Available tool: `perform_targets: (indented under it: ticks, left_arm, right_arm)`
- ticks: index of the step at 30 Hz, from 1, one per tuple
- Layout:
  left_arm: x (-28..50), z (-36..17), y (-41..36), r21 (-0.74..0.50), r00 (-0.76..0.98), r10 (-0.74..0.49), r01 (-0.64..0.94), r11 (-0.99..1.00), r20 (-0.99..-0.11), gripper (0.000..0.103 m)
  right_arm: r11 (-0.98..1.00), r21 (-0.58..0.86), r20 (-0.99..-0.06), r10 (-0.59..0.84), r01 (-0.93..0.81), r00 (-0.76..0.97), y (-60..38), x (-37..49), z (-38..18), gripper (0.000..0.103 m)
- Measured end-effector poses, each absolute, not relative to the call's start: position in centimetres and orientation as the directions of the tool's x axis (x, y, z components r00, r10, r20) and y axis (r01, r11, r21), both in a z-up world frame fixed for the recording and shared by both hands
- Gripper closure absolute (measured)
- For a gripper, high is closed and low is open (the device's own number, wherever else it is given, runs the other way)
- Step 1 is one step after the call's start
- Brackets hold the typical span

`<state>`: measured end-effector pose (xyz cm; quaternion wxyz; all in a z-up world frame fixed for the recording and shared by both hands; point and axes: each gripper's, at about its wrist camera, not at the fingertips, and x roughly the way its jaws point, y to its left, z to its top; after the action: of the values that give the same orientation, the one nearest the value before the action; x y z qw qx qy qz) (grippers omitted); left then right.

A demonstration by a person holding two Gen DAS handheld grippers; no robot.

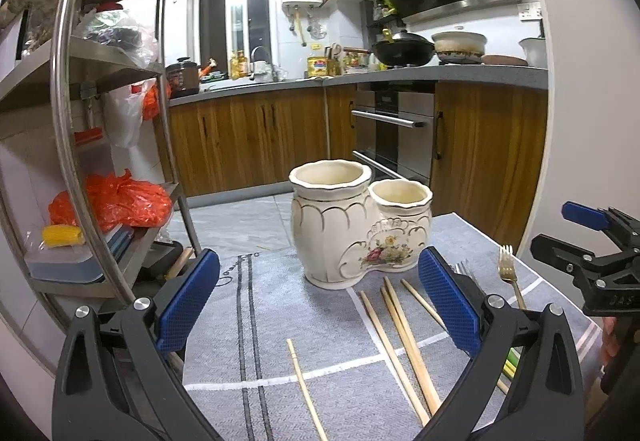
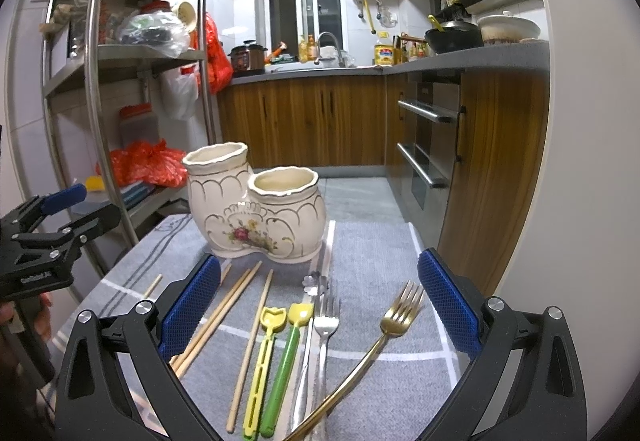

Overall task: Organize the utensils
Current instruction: 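Grasp a single wooden chopstick with the left tool while the right tool grasps the gold fork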

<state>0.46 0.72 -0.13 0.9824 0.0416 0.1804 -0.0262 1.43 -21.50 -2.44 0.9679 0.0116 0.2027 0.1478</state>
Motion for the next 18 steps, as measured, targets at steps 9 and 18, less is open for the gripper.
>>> perform_targets:
  ticks: [9,18]
  left_arm:
    - [1.5,-0.5,1.4,0.080,0.904,-0.054,0.097,0.992,-0.424,0.005]
    - [2.5,-2.7,1.7,0.161,0.829,0.004,0.104,0.981,-0.559,0.005]
  right_arm:
    - [0.971,0.065,-0.448,0.235,-0.230,0.863,-23.0,2.5,-2.9,0.005]
    - [0.969,-0.067,-0.539,0.165,-0.238,0.826,-24.3,5.8,-4.4,0.005]
